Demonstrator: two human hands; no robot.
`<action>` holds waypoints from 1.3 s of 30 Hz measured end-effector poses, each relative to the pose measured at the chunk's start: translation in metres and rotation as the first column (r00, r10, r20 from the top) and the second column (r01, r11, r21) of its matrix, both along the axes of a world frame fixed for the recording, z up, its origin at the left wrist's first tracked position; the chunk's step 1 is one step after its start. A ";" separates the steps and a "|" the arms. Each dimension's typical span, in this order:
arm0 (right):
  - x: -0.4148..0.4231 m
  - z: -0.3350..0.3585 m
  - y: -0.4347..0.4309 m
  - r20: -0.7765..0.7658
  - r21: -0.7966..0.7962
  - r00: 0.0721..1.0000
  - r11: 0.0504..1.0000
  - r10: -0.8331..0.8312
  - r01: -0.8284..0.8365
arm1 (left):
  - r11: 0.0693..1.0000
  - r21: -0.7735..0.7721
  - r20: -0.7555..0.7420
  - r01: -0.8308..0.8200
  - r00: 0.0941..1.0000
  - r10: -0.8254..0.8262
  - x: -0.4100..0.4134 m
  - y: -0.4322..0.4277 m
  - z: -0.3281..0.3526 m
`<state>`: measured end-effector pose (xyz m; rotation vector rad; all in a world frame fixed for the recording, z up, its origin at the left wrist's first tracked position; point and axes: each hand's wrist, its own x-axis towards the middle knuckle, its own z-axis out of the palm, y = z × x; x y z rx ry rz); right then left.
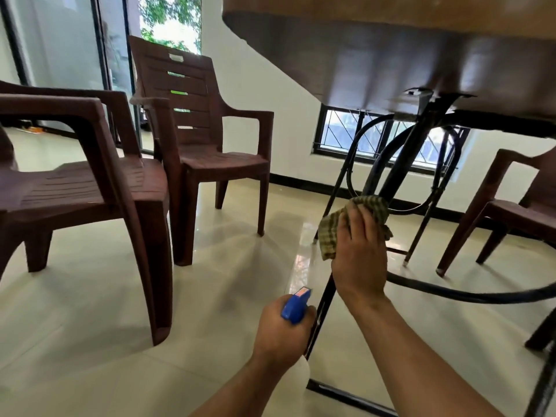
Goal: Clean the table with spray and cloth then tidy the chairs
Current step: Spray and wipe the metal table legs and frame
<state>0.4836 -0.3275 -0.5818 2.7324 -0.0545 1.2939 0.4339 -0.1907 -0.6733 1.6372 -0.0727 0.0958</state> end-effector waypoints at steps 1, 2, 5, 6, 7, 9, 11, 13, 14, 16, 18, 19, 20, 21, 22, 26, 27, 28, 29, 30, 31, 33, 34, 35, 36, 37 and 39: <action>0.001 -0.002 -0.001 -0.038 -0.006 0.999 1.000 0.004 -0.005 | 1.000 -0.002 -0.006 -0.002 1.000 0.002 0.000 0.000 -0.002; -0.001 -0.012 -0.002 -0.102 -0.014 0.995 1.000 0.011 -0.012 | 1.000 0.000 -0.009 0.001 1.000 -0.001 0.000 -0.001 -0.004; -0.013 -0.055 -0.007 -0.359 0.100 0.924 0.990 0.133 -0.104 | 1.000 -0.007 -0.004 0.023 1.000 -0.023 -0.002 -0.001 -0.006; -0.015 -0.068 -0.010 -0.403 0.141 0.893 0.977 0.202 -0.158 | 1.000 -0.001 0.000 0.031 1.000 -0.031 -0.001 -0.001 -0.004; -0.020 -0.071 -0.010 -0.439 0.154 0.862 0.967 0.253 -0.206 | 0.999 0.004 0.006 0.042 0.999 -0.042 -0.001 -0.002 -0.002; -0.025 -0.067 -0.018 -0.459 0.163 0.832 0.950 0.313 -0.267 | 0.998 0.001 0.014 0.061 0.998 -0.062 -0.003 -0.002 -0.001; -0.025 -0.059 -0.031 -0.385 0.203 0.854 0.935 0.350 -0.291 | 0.998 -0.002 0.010 0.064 0.998 -0.064 -0.004 -0.002 -0.003; -0.021 -0.058 -0.038 -0.317 0.156 0.899 0.952 0.301 -0.264 | 0.998 0.006 0.005 0.068 0.998 -0.068 -0.004 -0.003 -0.008; -0.021 -0.061 -0.041 -0.390 0.126 0.877 0.960 0.280 -0.251 | 0.998 0.014 0.007 0.068 0.998 -0.068 -0.004 -0.004 -0.010; -0.027 -0.080 -0.042 -0.542 0.106 0.786 0.952 0.297 -0.287 | 0.997 0.018 -0.001 0.069 0.998 -0.069 -0.004 -0.006 -0.013; -0.039 -0.115 -0.042 -0.642 0.092 0.634 0.865 0.431 -0.494 | 0.997 0.018 0.000 0.081 0.997 -0.081 -0.004 -0.006 -0.016; -0.044 -0.124 -0.040 -0.665 0.071 0.608 0.846 0.435 -0.528 | 0.996 0.017 -0.003 0.087 0.996 -0.087 -0.004 -0.006 -0.016; -0.043 -0.125 -0.040 -0.633 0.074 0.633 0.849 0.445 -0.523 | 0.996 0.010 -0.006 0.091 0.996 -0.091 -0.003 -0.006 -0.017; -0.039 -0.120 -0.041 -0.584 0.165 0.656 0.861 0.478 -0.481 | 0.996 0.004 -0.012 0.089 0.996 -0.089 -0.001 -0.006 -0.018; -0.031 -0.114 -0.044 -0.499 0.233 0.718 0.873 0.485 -0.428 | 0.997 0.010 -0.009 0.077 0.997 -0.077 0.001 -0.005 -0.018; -0.009 -0.107 -0.041 -0.351 0.187 0.842 0.911 0.411 -0.367 | 0.998 0.038 -0.043 0.044 0.998 -0.043 0.004 -0.003 -0.034; -0.010 -0.119 -0.043 -0.401 0.208 0.821 0.914 0.406 -0.349 | 0.998 0.045 -0.049 0.044 0.998 -0.042 0.004 -0.001 -0.038; -0.015 -0.132 -0.043 -0.481 0.187 0.771 0.908 0.418 -0.375 | 0.997 0.057 -0.050 0.048 0.998 -0.045 0.004 0.001 -0.043; -0.023 -0.151 -0.042 -0.536 0.146 0.731 0.899 0.422 -0.413 | 0.996 0.067 -0.052 0.054 0.997 -0.051 0.005 0.003 -0.046; -0.033 -0.172 -0.040 -0.609 0.075 0.671 0.874 0.422 -0.481 | 0.996 0.072 -0.063 0.054 0.997 -0.050 0.005 0.005 -0.051; -0.038 -0.188 -0.041 -0.680 -0.001 0.620 0.845 0.391 -0.535 | 0.996 0.076 -0.077 0.046 0.996 -0.040 0.006 0.007 -0.054; -0.039 -0.200 -0.045 -0.659 -0.056 0.651 0.839 0.377 -0.542 | 0.995 0.094 -0.101 0.033 0.995 -0.024 0.007 0.010 -0.062; -0.036 -0.192 -0.046 -0.626 -0.034 0.680 0.857 0.382 -0.513 | 0.994 0.108 -0.103 0.029 0.995 -0.018 0.008 0.011 -0.064; -0.032 -0.181 -0.044 -0.567 -0.012 0.727 0.879 0.386 -0.476 | 0.991 0.128 -0.111 0.025 0.994 -0.011 0.009 0.012 -0.068; -0.028 -0.171 -0.043 -0.513 -0.002 0.782 0.910 0.355 -0.415 | 0.989 0.145 -0.115 0.032 0.993 -0.015 0.009 0.012 -0.070; -0.026 -0.159 -0.041 -0.490 -0.001 0.811 0.930 0.321 -0.368 | 0.986 0.160 -0.122 0.040 0.992 -0.020 0.010 0.013 -0.072; -0.026 -0.152 -0.039 -0.494 -0.014 0.823 0.944 0.280 -0.330 | 0.981 0.188 -0.136 0.050 0.990 -0.024 0.012 0.016 -0.077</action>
